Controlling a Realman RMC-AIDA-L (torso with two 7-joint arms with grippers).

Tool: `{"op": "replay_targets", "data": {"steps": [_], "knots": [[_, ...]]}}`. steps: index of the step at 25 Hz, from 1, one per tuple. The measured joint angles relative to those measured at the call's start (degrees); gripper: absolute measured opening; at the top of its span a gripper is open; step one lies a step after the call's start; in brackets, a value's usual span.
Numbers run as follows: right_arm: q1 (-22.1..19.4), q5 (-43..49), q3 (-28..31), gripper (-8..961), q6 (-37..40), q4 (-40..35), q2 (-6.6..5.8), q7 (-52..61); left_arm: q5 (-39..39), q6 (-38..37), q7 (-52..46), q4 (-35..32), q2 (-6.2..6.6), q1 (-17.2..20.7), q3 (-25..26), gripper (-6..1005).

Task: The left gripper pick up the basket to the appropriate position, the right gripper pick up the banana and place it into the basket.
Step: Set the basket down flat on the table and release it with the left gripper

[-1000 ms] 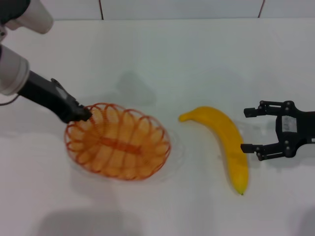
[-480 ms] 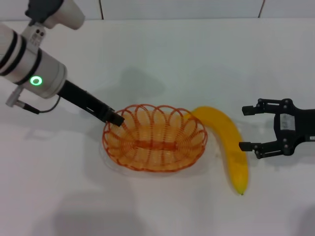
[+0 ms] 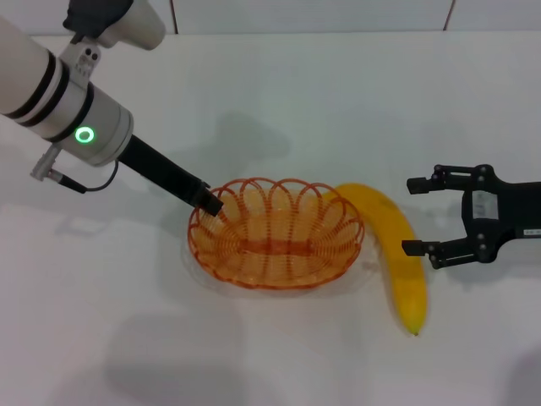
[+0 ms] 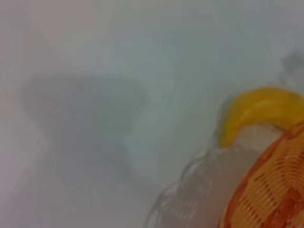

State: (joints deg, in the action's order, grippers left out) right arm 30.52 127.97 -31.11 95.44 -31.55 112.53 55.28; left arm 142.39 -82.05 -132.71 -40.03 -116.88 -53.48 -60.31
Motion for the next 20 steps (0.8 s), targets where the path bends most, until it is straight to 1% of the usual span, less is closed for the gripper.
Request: {"op": "replay_targets", "data": {"steps": [5,11,17,20], "knots": [[0.1,0.0,0.0,834,0.0,0.0,0.06,0.0,0.9,0.0,-0.7,0.1,0.01,-0.2,-0.2,61],[0.1,0.0,0.0,832,0.0,0.0,0.05,0.0,2.6,0.0,-1.0,1.4,0.0,-1.4,-0.2,61],[0.3,-0.1,0.0,830,0.0,0.0,0.05,0.0,2.3,0.1,-1.1,1.6,-0.07,-1.5,-0.2,60],[0.3,-0.1,0.0,829,0.0,0.0,0.05,0.0,2.3,0.1,-1.4,1.6,-0.09,-1.5,-0.2,86]]}}
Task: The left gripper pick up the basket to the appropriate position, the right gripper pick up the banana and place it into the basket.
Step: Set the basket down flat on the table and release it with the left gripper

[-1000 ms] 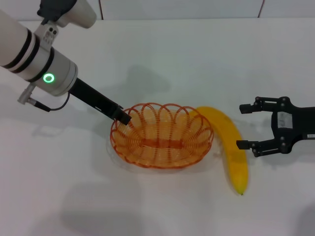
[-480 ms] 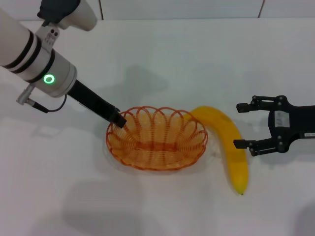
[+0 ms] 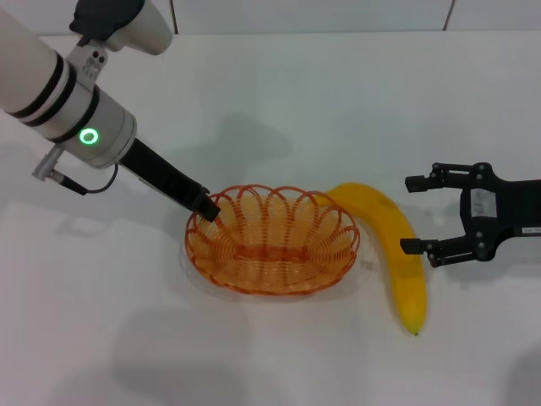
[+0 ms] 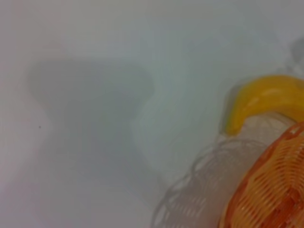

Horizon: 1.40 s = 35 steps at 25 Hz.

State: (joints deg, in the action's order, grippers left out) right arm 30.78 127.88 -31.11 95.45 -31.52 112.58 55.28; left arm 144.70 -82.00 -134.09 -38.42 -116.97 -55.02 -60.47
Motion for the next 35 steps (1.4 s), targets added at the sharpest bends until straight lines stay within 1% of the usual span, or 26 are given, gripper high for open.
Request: {"op": "replay_targets", "data": {"steps": [10,21,27,28,29,31,34,35], "knots": [[-0.1,0.0,0.0,826,0.0,0.1,0.0,0.0,-0.1,0.0,-0.8,0.0,-0.02,0.0,0.0,174],[-0.3,0.0,0.0,822,0.0,0.1,0.0,0.0,-0.1,0.0,-0.1,-0.4,-0.1,0.1,0.0,624],[-0.4,0.0,0.2,820,0.1,0.1,-0.01,0.0,-0.1,-0.4,0.1,-0.7,-0.18,0.2,0.0,842],[-0.5,0.0,0.4,820,0.1,0.1,-0.04,0.0,-0.2,-0.7,0.1,-1.1,-0.18,0.3,0.0,842],[-0.6,0.0,0.8,819,0.2,0.1,-0.12,0.0,-0.2,-1.2,0.1,-1.9,-0.17,0.7,0.0,843],[-0.9,0.0,2.3,819,0.5,0.1,-0.34,0.0,-1.2,-2.5,0.2,-5.5,-0.17,2.7,0.0,843],[-1.4,0.0,4.1,818,0.6,0.1,-0.44,0.0,-5.6,-5.4,1.5,-15.9,-0.18,9.0,0.0,844],[-1.5,0.0,4.4,817,0.6,0.1,-0.44,0.0,-8.7,-6.3,2.8,-20.7,-0.16,12.2,0.0,844]]}}
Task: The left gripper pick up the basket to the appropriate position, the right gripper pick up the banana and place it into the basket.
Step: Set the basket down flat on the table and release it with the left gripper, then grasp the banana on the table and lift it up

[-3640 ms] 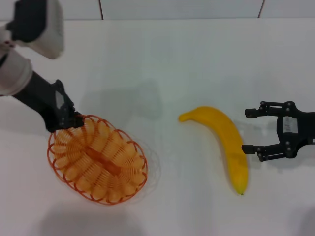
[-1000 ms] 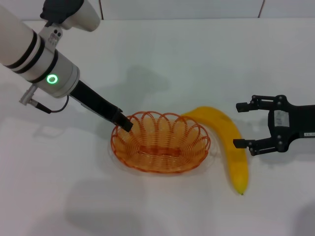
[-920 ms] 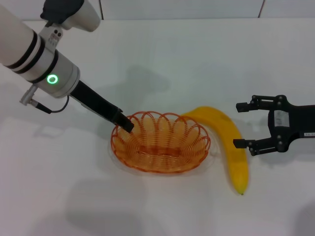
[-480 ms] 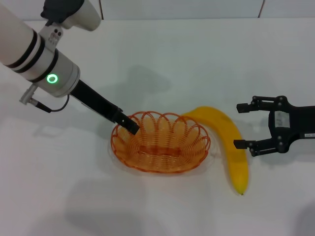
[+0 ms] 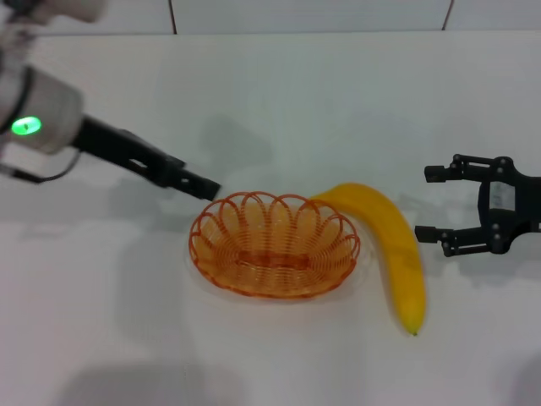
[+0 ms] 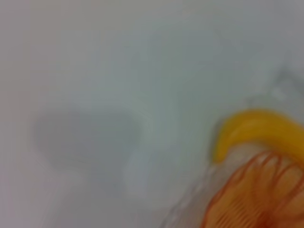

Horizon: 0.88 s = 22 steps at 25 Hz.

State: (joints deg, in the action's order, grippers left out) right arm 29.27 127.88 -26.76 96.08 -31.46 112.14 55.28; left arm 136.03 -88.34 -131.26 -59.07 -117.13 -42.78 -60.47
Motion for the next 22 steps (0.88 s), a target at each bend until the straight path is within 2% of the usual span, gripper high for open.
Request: {"op": "replay_targets", "data": {"steps": [2,4,7,10,12,16,18,22], "knots": [[-0.2,0.0,0.2,817,0.0,0.0,0.0,0.0,-5.9,-1.0,3.2,-6.7,0.2,5.7,0.2,845],[-0.4,0.0,0.4,816,0.0,0.0,0.0,0.0,-10.9,-1.1,7.7,-10.1,0.38,10.2,0.8,836],[-0.8,0.0,2.1,815,0.1,0.0,0.0,0.0,-16.3,-0.7,15.7,-11.8,0.33,15.2,1.5,832],[-0.9,0.0,3.5,814,0.1,0.0,0.0,0.1,-24.3,0.3,29.9,-10.5,0.11,20.7,1.6,831],[-1.0,0.0,4.6,813,0.1,0.0,0.0,0.5,-33.1,0.6,44.6,-5.9,0.04,24.5,1.9,831],[-1.2,0.0,5.3,812,0.7,-0.4,-0.02,2.8,-44.5,-0.2,66.5,8.0,0.38,27.3,2.7,831],[-1.2,0.0,5.4,811,0.7,-0.5,-0.16,4.4,-44.5,-0.6,72.6,13.9,0.6,27.4,3.1,831],[-1.0,0.0,5.4,810,0.8,-0.6,-0.35,6.2,-38.4,-0.6,72.2,17.8,0.71,26.9,5.6,830]]}}
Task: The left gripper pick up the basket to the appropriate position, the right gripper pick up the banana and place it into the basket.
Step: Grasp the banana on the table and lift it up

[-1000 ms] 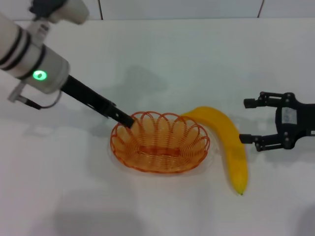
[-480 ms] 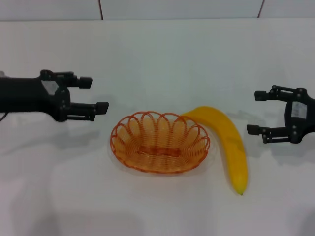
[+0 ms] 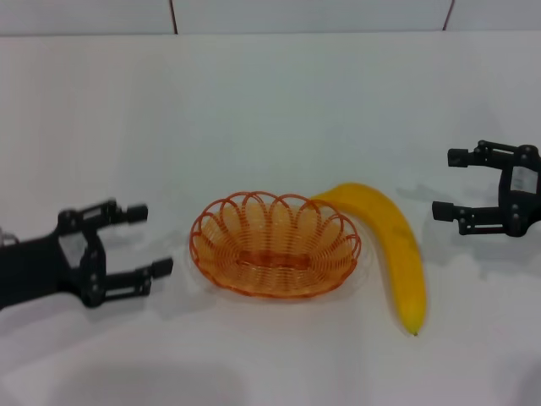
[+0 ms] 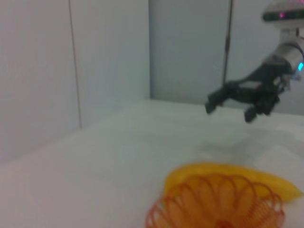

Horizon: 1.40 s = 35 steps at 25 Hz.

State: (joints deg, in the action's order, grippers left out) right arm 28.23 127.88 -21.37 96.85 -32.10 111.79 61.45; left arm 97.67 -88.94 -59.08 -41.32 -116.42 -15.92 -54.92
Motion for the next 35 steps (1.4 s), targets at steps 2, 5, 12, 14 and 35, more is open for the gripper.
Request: {"op": "replay_targets", "data": {"steps": [2,5,12,14,35], "knots": [[0.0,-0.3,0.0,809,0.0,0.0,-0.05,0.4,7.1,-2.0,-2.3,1.9,0.01,-0.6,3.7,830],[-0.1,-1.2,0.0,808,1.6,-1.2,-0.23,2.1,10.0,-3.3,-4.0,1.3,0.01,-0.7,4.4,830],[0.5,-2.7,-0.2,806,14.1,-18.5,1.5,13.5,11.1,-4.1,-5.5,0.6,-0.01,-1.0,7.0,829],[1.6,-2.6,-1.6,805,15.9,-26.9,2.95,19.0,11.1,-4.1,-5.6,0.7,-0.03,-1.5,7.0,829],[6.2,13.6,-43.6,798,-0.8,-41.8,4.3,66.4,11.1,-4.1,-6.2,1.2,-0.3,-3.6,8.2,829]]}}
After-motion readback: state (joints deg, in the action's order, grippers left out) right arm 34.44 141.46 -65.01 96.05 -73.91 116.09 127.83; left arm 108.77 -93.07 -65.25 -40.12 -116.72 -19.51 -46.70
